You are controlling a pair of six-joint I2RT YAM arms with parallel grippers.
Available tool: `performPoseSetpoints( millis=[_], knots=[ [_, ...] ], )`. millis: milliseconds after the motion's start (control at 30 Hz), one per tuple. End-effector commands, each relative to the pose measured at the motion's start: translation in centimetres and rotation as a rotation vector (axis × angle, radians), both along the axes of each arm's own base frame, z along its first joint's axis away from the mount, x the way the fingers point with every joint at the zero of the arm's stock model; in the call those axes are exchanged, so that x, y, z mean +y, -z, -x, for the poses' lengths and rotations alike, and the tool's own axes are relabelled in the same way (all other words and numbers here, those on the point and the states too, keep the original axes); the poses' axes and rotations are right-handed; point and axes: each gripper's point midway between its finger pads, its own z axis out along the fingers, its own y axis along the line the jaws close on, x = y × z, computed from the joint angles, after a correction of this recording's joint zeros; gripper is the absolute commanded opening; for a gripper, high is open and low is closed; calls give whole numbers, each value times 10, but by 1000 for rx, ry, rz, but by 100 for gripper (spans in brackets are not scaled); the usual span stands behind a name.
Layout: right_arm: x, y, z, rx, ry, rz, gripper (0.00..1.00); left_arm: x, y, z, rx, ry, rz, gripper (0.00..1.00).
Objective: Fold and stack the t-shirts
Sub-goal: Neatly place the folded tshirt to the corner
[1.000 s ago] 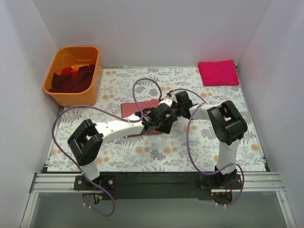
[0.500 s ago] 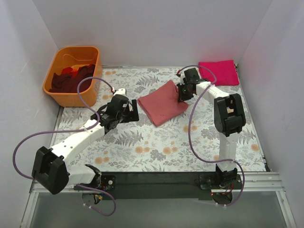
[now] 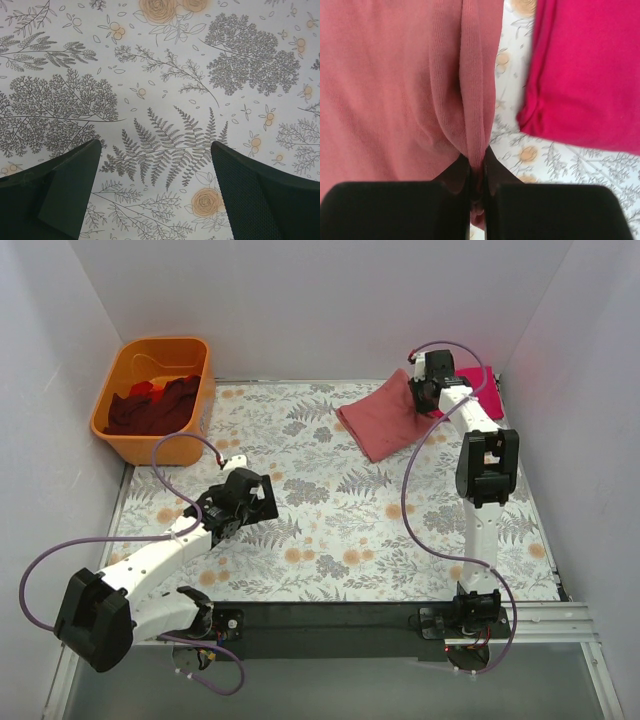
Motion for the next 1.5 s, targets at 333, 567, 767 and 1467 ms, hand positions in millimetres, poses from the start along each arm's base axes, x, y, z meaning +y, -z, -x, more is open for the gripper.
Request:
performPoseSetpoints(
  millis=[333,567,767,1467],
  knots=[
    [-56,-38,-68,-203,72,-146,1,14,4,1,-16,-88,-9,88],
    [-79,-68,-79,-291,109,-249,1,11,15,3,24,-76,-22,87],
    [-100,-86,-82,-341,130,-247,1,10,17,3,29,-65,-26,87],
    [-155,-124,-82,-438,212,-248,2,4,23,3,51,-34,-24,85]
  ],
)
